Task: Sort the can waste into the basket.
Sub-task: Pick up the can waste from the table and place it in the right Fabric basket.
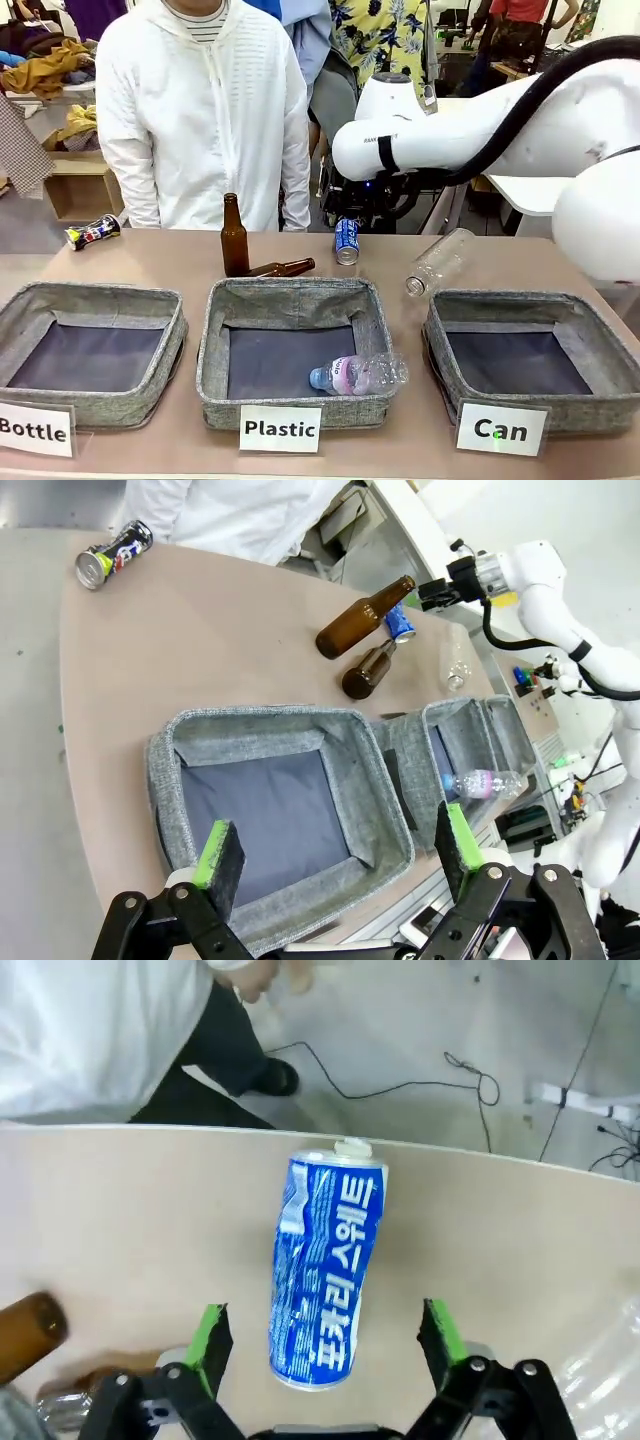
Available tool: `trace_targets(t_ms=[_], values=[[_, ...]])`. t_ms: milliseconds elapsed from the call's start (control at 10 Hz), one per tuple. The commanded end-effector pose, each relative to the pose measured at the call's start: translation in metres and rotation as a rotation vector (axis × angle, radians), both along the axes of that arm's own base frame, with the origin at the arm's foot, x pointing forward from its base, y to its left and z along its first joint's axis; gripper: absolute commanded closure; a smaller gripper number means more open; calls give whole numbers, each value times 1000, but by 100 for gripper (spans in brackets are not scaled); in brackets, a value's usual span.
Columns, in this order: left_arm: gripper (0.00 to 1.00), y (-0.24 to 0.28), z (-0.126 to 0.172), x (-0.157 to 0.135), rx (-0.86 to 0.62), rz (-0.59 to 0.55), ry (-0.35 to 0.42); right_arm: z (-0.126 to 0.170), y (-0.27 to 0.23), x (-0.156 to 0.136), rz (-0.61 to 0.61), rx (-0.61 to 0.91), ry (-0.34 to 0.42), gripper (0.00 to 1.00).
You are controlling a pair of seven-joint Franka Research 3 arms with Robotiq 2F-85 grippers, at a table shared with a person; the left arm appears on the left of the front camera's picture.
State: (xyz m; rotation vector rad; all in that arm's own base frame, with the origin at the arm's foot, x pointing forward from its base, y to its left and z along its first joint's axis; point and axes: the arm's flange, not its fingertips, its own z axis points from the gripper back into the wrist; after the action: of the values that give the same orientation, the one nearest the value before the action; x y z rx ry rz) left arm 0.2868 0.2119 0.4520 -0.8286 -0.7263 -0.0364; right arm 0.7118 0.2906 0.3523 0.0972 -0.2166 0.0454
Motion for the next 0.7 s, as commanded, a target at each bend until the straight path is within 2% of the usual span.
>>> trace_targets(t_ms=[0, 200, 400, 500, 600], values=[[0, 1, -1, 2, -8, -4, -32, -5, 6, 18, -30, -36, 23, 0], [0, 1, -1, 2, -8, -4, -32, -33, 9, 19, -10, -53, 82, 0], [0, 1, -1, 2, -8, -4, -32, -52, 9, 22, -20, -85, 108, 0], [0, 1, -1, 2, -8, -4, -32, -55, 7, 21, -15, -106, 119, 55], [0, 1, -1, 2, -8, -4, -32, -55, 6, 21, -8, -103, 119, 60]])
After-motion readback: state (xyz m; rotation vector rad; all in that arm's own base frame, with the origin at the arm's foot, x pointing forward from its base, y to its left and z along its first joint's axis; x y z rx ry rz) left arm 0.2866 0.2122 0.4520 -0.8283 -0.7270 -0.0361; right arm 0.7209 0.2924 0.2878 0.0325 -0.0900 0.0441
